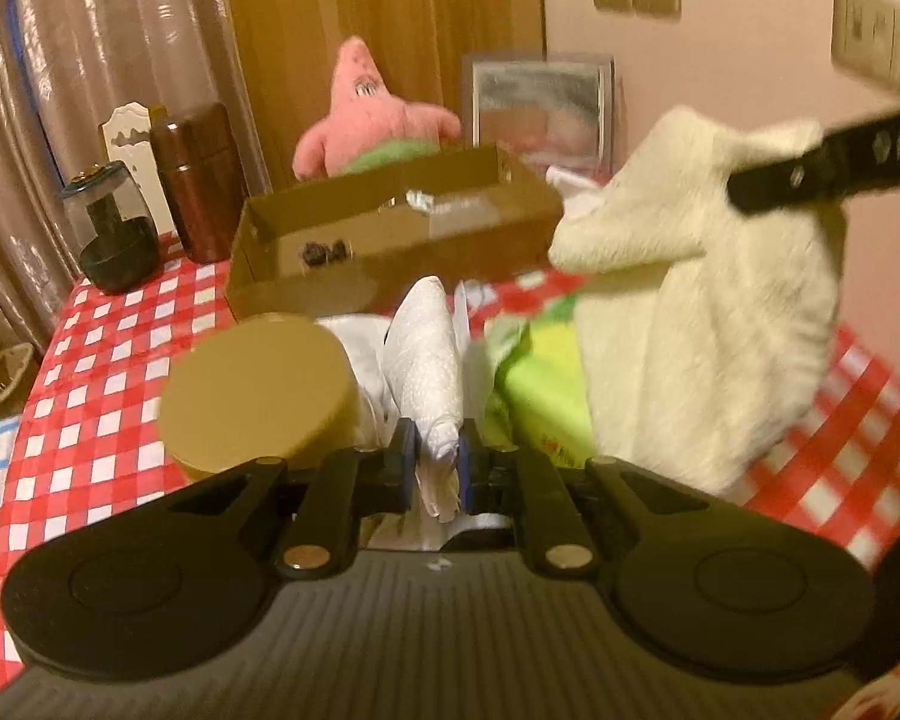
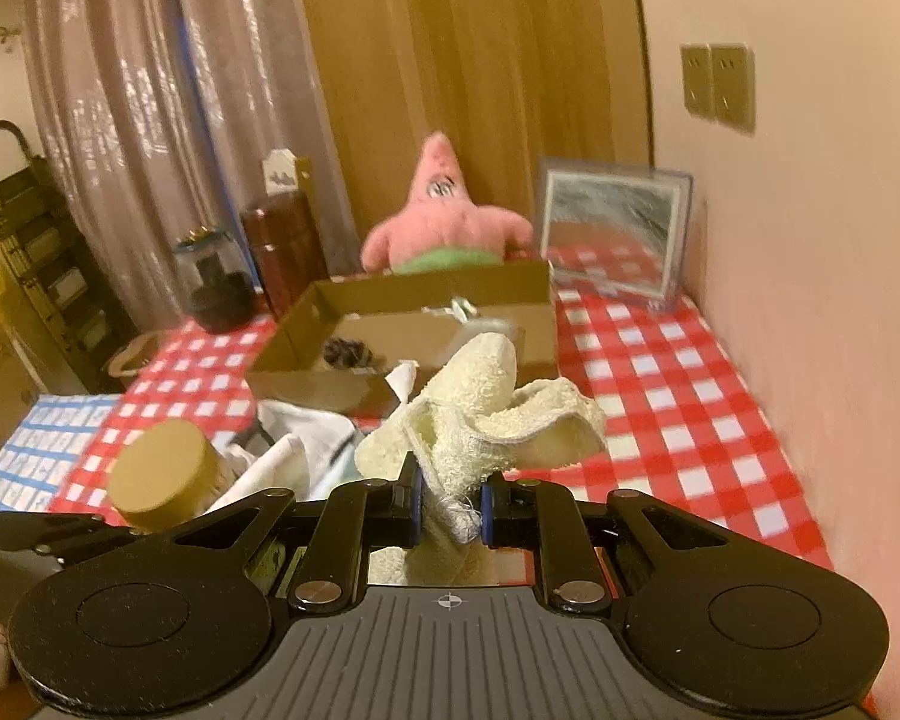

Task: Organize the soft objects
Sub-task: 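Lift the cream towel with the right tool while the left tool grasps the white cloth, then carry both cloths into the cardboard box and open both tools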

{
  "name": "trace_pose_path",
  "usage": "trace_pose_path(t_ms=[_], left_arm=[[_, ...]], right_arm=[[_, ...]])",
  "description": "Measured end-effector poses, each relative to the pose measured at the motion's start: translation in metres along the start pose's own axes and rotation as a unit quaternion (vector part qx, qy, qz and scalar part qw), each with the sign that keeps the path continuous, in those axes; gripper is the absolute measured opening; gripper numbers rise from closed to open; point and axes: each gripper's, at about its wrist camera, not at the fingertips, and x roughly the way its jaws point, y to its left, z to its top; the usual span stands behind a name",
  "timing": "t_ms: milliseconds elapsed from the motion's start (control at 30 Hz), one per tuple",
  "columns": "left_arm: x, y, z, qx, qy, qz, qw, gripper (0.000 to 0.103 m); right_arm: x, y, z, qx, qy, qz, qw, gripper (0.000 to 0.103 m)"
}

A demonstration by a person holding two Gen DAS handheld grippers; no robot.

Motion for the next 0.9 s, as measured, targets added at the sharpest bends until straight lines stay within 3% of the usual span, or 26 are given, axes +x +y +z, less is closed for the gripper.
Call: trace_pose_path(t_ms=[267,467,700,900], left_arm=[[-0.041,0.025,0.040,-0.035,-0.029,-0.032,0.9985,0.012],[-0.047,0.047,0.066,-0.038,-0.031,-0.048,0.9976,0.012],[-0.022,0.074,0.107,-0.024,-0.028,-0.052,0.9980,0.012],[0.022,0.096,0.140,-0.011,-0.019,-0.068,0.9975,0.012]], right_arm=[[-0.023,0.014,0.040,-0.024,-0.040,0.020,0.999,0.017],[-0.024,0.015,0.073,-0.046,-0.048,0.026,0.997,0.017],[0.000,0.007,0.111,-0.066,-0.052,0.036,0.996,0.017],[0.047,0.001,0.143,-0.072,-0.049,0.042,0.995,0.017]])
